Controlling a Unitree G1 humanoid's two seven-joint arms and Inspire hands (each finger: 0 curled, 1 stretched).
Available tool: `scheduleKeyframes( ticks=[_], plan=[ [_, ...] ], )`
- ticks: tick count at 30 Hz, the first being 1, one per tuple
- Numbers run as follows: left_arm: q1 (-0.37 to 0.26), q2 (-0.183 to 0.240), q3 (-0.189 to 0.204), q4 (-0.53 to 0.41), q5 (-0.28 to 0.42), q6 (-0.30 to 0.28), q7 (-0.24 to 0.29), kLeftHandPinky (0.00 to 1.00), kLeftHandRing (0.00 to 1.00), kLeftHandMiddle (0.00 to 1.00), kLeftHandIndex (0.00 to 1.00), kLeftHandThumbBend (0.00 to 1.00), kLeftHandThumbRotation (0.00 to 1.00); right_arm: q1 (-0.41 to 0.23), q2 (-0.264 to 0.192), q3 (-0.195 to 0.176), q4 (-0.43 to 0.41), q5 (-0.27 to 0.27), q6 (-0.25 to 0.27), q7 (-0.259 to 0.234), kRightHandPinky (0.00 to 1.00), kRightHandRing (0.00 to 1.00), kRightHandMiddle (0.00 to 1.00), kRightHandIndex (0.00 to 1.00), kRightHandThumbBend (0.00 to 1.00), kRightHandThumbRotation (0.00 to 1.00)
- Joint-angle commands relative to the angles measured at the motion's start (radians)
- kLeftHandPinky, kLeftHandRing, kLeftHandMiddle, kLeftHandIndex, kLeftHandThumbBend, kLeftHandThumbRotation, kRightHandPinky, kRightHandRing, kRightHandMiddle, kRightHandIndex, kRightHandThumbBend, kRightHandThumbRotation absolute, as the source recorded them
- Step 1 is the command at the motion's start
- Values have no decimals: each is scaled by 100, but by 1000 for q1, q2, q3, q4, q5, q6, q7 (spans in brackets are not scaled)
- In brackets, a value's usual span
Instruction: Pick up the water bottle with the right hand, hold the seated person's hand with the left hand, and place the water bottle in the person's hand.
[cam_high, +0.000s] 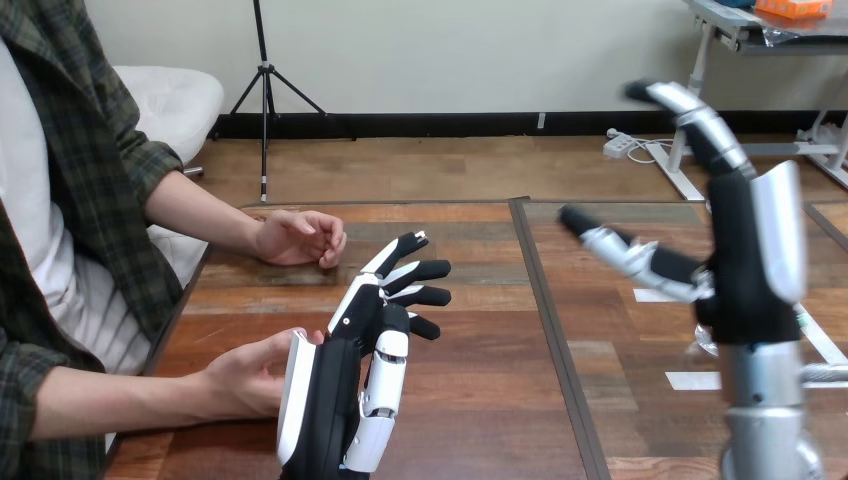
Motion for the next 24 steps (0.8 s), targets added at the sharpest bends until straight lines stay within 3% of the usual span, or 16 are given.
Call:
scheduleKeyframes(
  ticks=[1, 24],
  plan=[
    [-57, -11, 12, 0, 4, -12, 10, 53, 67, 75, 84, 7, 100, -66, -35, -6, -39, -31, 24, -43, 85, 87, 85, 80, 76, 36],
    [-69, -15, 16, 15, 6, -13, 14, 53, 67, 75, 84, 7, 100, -92, -117, -17, -40, -52, 135, -119, 79, 85, 82, 75, 74, 21]
  ],
)
